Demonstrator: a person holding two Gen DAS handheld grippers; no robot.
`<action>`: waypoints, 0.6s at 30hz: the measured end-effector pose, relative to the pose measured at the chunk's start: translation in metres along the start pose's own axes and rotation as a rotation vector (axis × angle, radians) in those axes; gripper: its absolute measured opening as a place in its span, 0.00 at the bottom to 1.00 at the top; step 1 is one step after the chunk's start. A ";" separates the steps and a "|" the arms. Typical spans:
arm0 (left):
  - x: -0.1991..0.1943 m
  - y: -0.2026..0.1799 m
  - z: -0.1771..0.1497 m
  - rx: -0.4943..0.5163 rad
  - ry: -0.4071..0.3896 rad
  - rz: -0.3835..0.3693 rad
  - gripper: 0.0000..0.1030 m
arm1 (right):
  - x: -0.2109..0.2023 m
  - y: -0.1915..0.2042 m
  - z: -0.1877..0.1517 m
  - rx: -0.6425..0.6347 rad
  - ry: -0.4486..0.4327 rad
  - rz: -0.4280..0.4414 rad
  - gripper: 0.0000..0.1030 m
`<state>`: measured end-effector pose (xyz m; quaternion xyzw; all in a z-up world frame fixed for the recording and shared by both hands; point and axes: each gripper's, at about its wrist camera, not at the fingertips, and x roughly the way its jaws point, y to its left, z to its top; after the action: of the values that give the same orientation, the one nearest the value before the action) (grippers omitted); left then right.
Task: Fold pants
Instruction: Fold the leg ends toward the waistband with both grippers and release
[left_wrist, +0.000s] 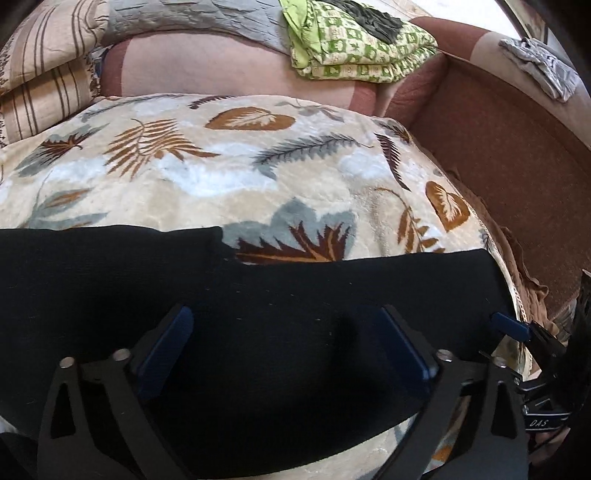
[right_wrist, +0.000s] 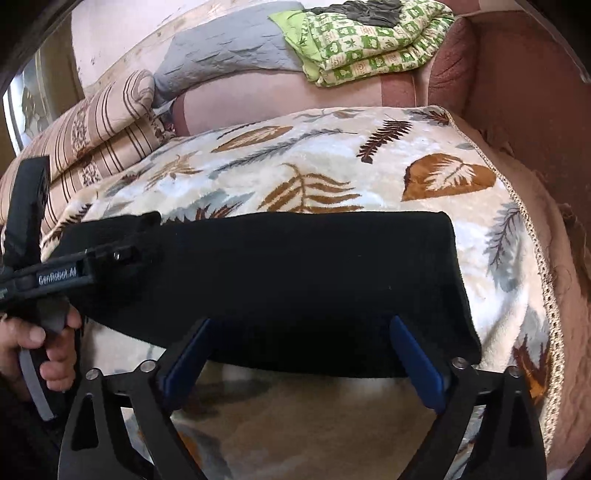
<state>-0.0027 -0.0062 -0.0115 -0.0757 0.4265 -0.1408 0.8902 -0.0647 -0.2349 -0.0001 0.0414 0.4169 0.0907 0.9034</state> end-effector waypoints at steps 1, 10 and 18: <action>0.001 -0.001 -0.001 0.005 0.000 0.006 1.00 | 0.000 0.000 0.000 0.001 -0.006 -0.001 0.96; 0.003 -0.005 -0.001 0.025 0.001 0.025 1.00 | 0.000 0.008 0.000 -0.032 -0.010 -0.044 0.98; 0.004 -0.007 -0.003 0.039 0.000 0.041 1.00 | -0.052 -0.021 0.007 0.129 -0.184 0.000 0.97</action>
<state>-0.0033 -0.0139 -0.0146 -0.0497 0.4252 -0.1308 0.8942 -0.0900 -0.2659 0.0403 0.1076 0.3374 0.0598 0.9333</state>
